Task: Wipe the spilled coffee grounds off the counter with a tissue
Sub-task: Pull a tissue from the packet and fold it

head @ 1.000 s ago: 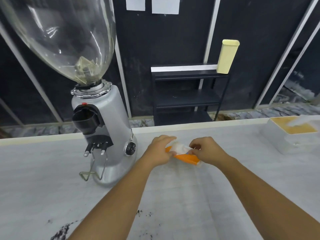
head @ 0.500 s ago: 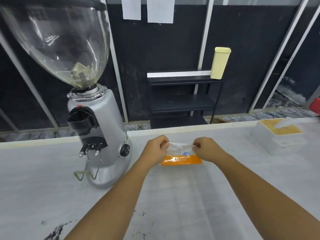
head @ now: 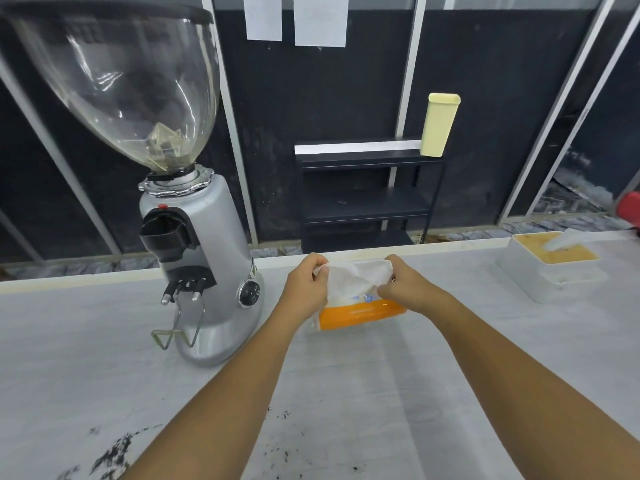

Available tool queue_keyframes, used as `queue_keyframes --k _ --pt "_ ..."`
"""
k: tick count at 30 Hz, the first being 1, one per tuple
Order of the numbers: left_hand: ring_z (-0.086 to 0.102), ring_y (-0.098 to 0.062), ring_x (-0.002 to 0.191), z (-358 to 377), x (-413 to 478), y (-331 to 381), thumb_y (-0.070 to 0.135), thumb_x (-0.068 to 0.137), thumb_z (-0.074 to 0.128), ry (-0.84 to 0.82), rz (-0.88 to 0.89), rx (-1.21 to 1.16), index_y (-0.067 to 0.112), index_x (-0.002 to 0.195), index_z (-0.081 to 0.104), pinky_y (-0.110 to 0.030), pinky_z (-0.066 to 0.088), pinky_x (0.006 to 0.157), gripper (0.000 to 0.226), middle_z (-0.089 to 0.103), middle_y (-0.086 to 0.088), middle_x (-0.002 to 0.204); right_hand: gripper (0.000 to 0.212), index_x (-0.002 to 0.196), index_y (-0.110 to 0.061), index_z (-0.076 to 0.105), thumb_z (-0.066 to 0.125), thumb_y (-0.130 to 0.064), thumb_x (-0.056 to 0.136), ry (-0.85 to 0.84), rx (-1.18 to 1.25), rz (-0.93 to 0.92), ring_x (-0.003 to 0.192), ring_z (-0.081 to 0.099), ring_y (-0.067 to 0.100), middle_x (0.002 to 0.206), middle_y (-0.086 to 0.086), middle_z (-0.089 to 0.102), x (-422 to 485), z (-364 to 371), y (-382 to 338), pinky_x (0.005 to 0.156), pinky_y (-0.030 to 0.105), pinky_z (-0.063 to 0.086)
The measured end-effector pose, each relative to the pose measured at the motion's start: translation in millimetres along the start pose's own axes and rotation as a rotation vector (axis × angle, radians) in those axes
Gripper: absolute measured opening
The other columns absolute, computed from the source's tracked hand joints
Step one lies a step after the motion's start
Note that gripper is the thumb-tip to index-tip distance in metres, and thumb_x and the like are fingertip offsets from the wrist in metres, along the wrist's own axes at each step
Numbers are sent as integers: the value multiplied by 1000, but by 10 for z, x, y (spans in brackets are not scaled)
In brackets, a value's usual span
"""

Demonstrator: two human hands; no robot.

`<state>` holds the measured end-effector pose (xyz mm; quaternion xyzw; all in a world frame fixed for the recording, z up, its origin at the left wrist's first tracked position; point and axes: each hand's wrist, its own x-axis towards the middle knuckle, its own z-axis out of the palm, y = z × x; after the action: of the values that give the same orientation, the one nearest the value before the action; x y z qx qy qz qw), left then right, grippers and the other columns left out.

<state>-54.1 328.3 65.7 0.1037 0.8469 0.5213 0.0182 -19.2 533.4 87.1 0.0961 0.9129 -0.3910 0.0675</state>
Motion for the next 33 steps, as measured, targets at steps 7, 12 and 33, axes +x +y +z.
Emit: queue_keyframes --k 7,12,33 --pt "63 -21 103 -29 -26 72 24 103 44 -86 -81 -38 36 115 50 -28 56 76 19 60 0 124 20 94 -17 64 65 -37 91 135 -74 -33 79 61 16 94 5 67 11 -9 -29 59 20 47" --pt "61 -17 100 -22 -110 22 13 92 62 -249 11 67 37 129 53 -22 51 67 45 59 6 118 27 89 -12 70 75 -38 83 119 -85 12 75 64 19 84 6 67 -23 8 -59 57 20 49" --pt "55 -11 90 -98 71 241 18 105 39 -26 164 168 30 116 52 -18 43 64 21 58 5 107 5 89 -14 69 70 -20 88 193 -162 -21 70 57 13 78 1 61 68 -166 -322 54 21 47"
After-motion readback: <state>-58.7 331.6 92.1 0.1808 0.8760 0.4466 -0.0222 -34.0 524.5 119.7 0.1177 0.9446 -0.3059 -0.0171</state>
